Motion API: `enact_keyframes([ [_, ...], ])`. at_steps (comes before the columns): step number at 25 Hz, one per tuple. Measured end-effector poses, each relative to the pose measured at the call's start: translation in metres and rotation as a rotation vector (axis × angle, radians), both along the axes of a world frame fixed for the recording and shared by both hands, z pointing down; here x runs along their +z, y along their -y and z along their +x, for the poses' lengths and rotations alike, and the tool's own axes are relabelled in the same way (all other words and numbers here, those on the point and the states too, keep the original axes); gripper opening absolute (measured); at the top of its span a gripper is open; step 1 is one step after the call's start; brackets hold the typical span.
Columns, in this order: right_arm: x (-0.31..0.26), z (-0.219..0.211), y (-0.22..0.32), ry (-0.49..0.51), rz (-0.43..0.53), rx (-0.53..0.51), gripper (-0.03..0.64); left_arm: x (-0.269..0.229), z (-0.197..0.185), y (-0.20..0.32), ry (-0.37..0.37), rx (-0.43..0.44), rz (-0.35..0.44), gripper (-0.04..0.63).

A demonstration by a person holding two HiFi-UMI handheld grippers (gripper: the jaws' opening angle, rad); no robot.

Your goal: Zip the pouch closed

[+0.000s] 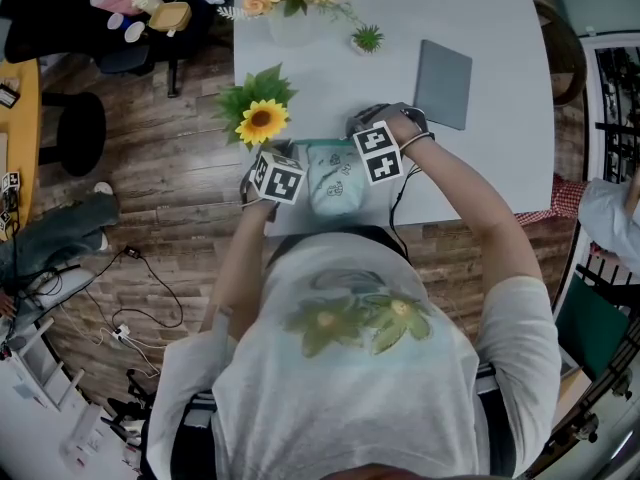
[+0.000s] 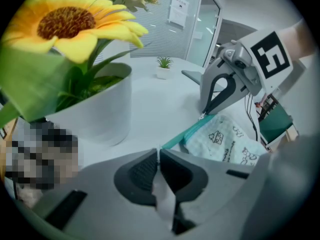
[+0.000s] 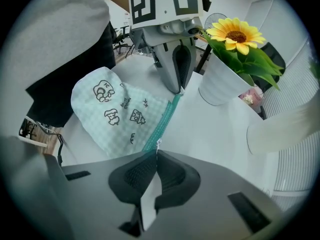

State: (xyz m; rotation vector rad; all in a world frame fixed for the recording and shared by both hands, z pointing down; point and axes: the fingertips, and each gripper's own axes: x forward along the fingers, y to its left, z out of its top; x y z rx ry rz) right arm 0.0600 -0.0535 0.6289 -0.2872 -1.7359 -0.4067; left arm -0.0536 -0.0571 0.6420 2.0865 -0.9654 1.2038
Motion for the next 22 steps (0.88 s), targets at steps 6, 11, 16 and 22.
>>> enact_keyframes([
  [6,0.000,0.001,0.000,-0.003,0.000,-0.004,0.018,0.001,0.001,0.000,0.000,-0.003,-0.002,0.023],
  [11,0.002,0.007,0.000,-0.014,-0.003,0.006,0.017,0.001,0.001,0.000,-0.001,-0.002,-0.001,0.023],
  [16,0.003,0.011,-0.001,-0.016,-0.009,0.020,0.017,0.001,0.001,0.000,-0.001,0.001,-0.002,0.023],
  [22,0.003,0.018,-0.001,-0.015,-0.017,0.044,0.017,0.001,0.001,0.000,0.001,0.002,-0.002,0.023],
])
